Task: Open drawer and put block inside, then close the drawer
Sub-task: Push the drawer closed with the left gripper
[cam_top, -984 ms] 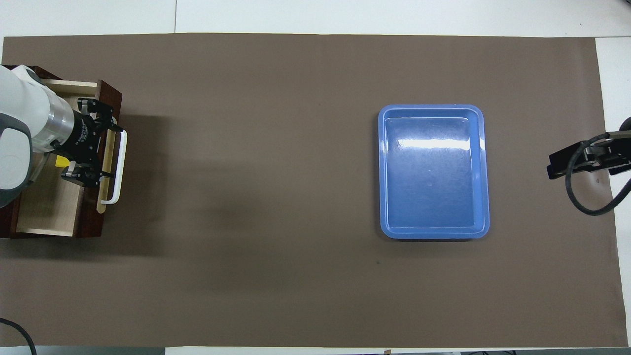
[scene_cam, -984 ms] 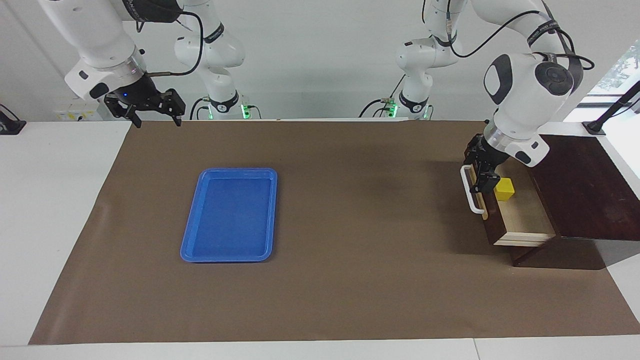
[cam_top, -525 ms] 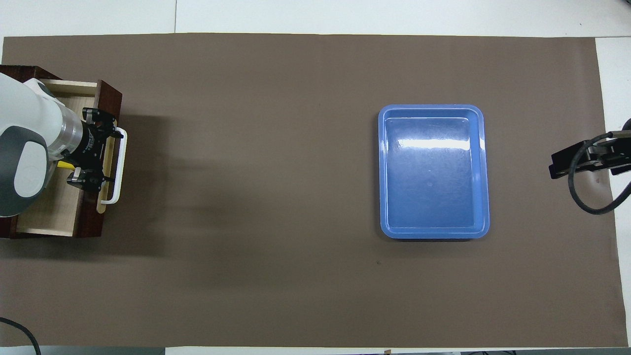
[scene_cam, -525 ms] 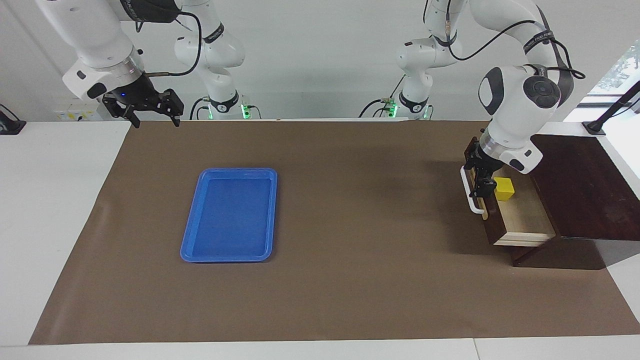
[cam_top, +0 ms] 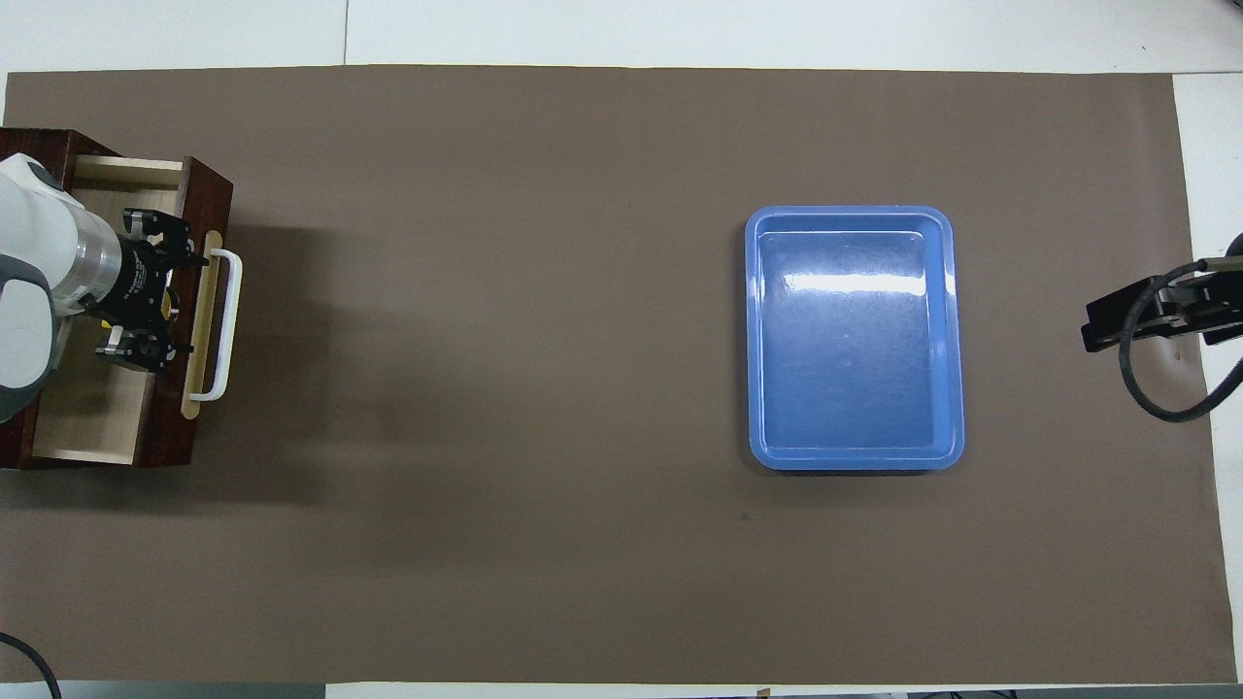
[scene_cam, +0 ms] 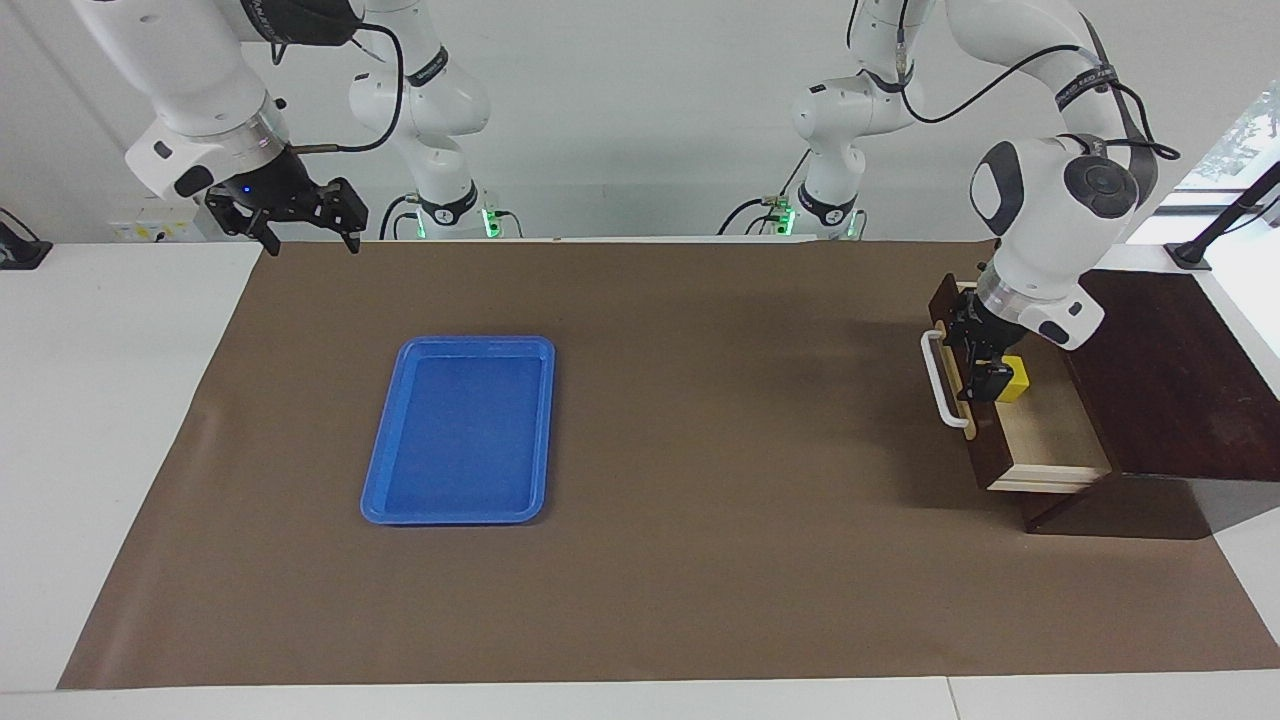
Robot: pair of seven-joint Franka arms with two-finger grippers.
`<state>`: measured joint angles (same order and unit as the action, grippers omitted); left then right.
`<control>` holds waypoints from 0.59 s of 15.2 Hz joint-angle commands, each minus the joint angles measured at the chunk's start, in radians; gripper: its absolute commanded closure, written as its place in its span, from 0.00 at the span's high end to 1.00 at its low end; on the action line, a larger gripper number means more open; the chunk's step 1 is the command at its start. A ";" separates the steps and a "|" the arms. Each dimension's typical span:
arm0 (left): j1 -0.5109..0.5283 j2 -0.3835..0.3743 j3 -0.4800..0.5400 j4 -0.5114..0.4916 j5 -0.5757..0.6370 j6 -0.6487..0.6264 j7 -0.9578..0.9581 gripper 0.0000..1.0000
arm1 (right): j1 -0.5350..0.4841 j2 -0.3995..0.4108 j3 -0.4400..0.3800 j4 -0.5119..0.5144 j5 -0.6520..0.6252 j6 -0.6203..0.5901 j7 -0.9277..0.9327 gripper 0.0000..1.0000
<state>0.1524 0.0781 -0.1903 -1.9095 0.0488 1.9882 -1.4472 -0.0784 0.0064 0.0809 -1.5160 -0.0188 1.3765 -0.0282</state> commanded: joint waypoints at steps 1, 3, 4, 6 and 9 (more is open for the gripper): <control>0.061 -0.024 0.003 -0.026 0.028 0.043 0.088 1.00 | -0.017 -0.020 0.011 -0.021 0.013 0.013 0.017 1.00; 0.093 -0.023 0.005 -0.025 0.037 0.066 0.126 1.00 | -0.017 -0.020 0.011 -0.021 0.013 0.013 0.016 1.00; 0.114 -0.021 0.005 -0.025 0.037 0.079 0.148 1.00 | -0.018 -0.020 0.011 -0.020 0.013 0.013 0.014 1.00; 0.147 -0.012 0.005 -0.016 0.037 0.093 0.186 1.00 | -0.018 -0.020 0.010 -0.020 0.014 0.013 0.013 1.00; 0.164 -0.009 0.005 -0.008 0.037 0.095 0.212 1.00 | -0.020 -0.020 0.008 -0.020 0.014 0.013 0.013 1.00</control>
<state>0.3030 0.0778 -0.1816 -1.9093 0.0662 2.0665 -1.2602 -0.0791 0.0063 0.0807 -1.5159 -0.0188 1.3770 -0.0282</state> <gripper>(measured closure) 0.000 0.000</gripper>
